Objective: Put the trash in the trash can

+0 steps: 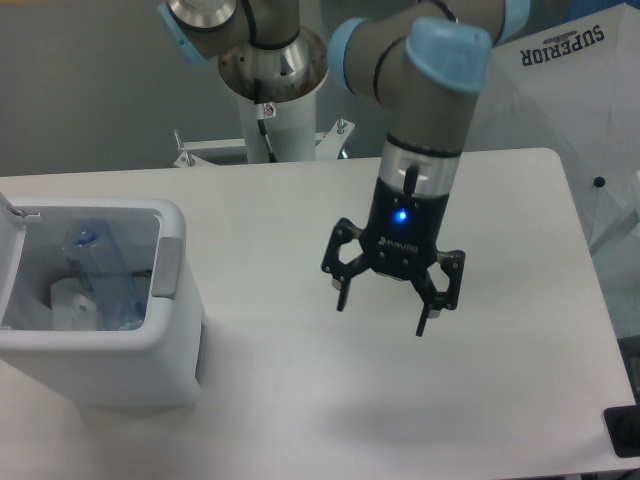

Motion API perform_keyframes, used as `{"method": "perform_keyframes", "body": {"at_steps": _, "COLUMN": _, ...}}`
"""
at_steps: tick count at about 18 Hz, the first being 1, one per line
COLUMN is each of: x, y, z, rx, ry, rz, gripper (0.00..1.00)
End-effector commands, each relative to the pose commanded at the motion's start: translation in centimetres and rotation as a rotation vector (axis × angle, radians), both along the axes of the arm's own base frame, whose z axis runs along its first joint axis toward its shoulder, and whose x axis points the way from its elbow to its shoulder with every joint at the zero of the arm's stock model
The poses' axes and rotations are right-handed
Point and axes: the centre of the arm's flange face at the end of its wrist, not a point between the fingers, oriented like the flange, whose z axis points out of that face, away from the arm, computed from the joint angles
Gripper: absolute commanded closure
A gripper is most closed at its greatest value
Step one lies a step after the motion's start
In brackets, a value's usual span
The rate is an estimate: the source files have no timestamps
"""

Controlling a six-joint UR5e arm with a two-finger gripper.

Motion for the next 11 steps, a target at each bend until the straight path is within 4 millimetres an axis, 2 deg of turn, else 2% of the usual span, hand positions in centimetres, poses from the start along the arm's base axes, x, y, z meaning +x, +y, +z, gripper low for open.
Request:
{"method": "perform_keyframes", "body": {"at_steps": 2, "x": -0.8, "y": 0.1, "z": -1.9, "rx": -0.052, "ry": 0.035, "rz": -0.082, "gripper": 0.00}}
{"method": "perform_keyframes", "body": {"at_steps": 5, "x": -1.1, "y": -0.6, "z": -3.5, "rx": -0.184, "ry": 0.096, "rz": -0.140, "gripper": 0.00}}
{"method": "perform_keyframes", "body": {"at_steps": 11, "x": -1.1, "y": -1.0, "z": -5.3, "rx": -0.295, "ry": 0.103, "rz": -0.153, "gripper": 0.00}}
